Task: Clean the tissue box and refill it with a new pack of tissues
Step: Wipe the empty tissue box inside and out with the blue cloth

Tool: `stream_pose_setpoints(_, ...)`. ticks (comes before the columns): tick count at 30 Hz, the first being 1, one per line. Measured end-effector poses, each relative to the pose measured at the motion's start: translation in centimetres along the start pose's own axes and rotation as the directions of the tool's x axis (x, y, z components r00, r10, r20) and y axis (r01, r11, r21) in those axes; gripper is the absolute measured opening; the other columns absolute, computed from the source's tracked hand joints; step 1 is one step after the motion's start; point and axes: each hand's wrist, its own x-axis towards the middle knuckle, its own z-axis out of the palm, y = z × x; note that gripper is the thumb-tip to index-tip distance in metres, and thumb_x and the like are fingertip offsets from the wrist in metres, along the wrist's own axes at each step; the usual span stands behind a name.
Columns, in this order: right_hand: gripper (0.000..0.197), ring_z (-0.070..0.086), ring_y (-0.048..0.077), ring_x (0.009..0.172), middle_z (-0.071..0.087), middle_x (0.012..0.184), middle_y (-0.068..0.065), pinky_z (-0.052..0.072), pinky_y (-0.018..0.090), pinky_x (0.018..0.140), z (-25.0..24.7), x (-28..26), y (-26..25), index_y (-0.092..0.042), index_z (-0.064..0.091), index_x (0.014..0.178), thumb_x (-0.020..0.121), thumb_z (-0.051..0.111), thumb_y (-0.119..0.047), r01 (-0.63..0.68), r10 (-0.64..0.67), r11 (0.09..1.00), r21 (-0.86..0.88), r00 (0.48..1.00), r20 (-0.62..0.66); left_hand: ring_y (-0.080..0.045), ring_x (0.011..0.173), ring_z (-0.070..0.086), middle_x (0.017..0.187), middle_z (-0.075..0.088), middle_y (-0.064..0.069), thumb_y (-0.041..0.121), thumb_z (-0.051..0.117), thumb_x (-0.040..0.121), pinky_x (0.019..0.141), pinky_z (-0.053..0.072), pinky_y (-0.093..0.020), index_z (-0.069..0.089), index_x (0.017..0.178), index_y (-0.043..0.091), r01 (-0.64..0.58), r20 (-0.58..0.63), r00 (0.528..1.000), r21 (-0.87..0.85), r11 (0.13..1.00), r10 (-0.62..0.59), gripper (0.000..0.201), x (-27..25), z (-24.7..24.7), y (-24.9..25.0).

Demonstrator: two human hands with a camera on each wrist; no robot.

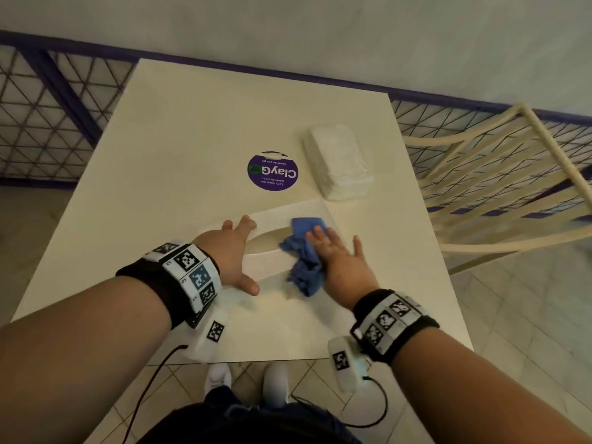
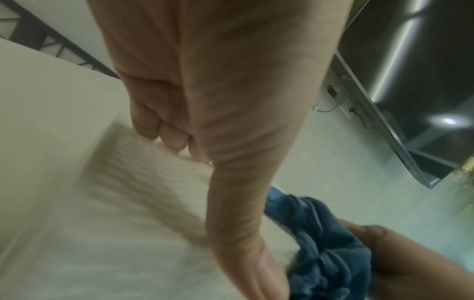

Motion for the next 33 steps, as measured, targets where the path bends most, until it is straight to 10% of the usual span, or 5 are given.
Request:
stream_pose_setpoints(9, 0.083, -0.012, 0.029, 0.147, -0.008, 0.159, 0.015, -0.007, 0.038, 0.118, 0.3, 0.2, -7.0, -0.007, 0.004, 0.151, 0.087, 0.045, -0.04, -0.048, 0.039, 0.993, 0.104, 0.996, 0.084, -0.027, 0.09, 0.062, 0.127, 0.046, -0.005, 0.041, 0.091, 0.042, 0.077, 0.05, -0.035, 0.027, 0.118, 0.03, -0.03, 0.015, 0.999, 0.018, 0.999, 0.03, 0.1, -0.3, -0.4, -0.4)
stream_pose_setpoints(16, 0.067, -0.004, 0.01, 0.148, 0.0, 0.161, -0.008, -0.019, 0.038, 0.109, 2.9, -0.5, -4.8, -0.029, 0.011, 0.151, 0.086, 0.015, -0.041, 0.202, -0.203, 0.979, -0.018, 0.978, -0.039, -0.024, 0.102, 0.061, 0.145, 0.036, -0.002, 0.046, 0.09, 0.043, 0.087, 0.051, -0.037, 0.022, 0.129, 0.029, -0.058, 0.019, 0.998, 0.016, 0.998, 0.058, 0.111, 0.1, -0.2, -1.3)
stream_pose_setpoints(22, 0.057, 0.006, 0.014, 0.148, 0.013, 0.159, -0.007, 0.005, 0.034, 0.12, -0.4, 0.4, 2.9, -0.026, 0.027, 0.148, 0.093, 0.04, -0.015, -0.047, 0.064, 0.982, 0.185, 0.994, -0.091, -0.028, 0.147, 0.001, 0.158, -0.02, 0.002, 0.054, 0.069, 0.075, 0.114, 0.025, -0.045, 0.028, 0.142, 0.031, -0.155, 0.077, 0.987, 0.199, 0.968, 0.142, 0.082, -1.0, 0.2, -0.4)
stream_pose_setpoints(27, 0.043, 0.056, 0.025, 0.115, 0.066, 0.117, 0.007, 0.041, 0.023, 0.09, -1.8, 0.1, 3.0, -0.017, 0.06, 0.125, 0.09, 0.039, -0.003, -0.12, 0.453, 0.627, 0.77, 0.86, -0.235, -0.02, 0.145, 0.01, 0.158, 0.009, -0.004, 0.049, 0.039, 0.094, 0.119, -0.002, -0.047, 0.004, 0.151, 0.017, -0.272, -0.104, 0.939, 0.36, 0.893, 0.328, 0.074, -1.4, 2.4, 1.6)
stream_pose_setpoints(33, 0.043, 0.063, 0.031, 0.107, 0.068, 0.113, 0.014, 0.055, 0.037, 0.088, -2.5, -1.7, 3.9, -0.011, 0.064, 0.119, 0.086, 0.04, 0.002, 0.037, 0.59, 0.002, 0.999, 0.807, -0.031, -0.032, 0.128, 0.04, 0.142, 0.044, -0.008, 0.048, 0.031, 0.098, 0.111, 0.023, -0.036, 0.026, 0.146, 0.017, -0.165, -0.095, 0.98, 0.107, 0.98, 0.175, 0.058, 0.3, 1.7, 3.3)
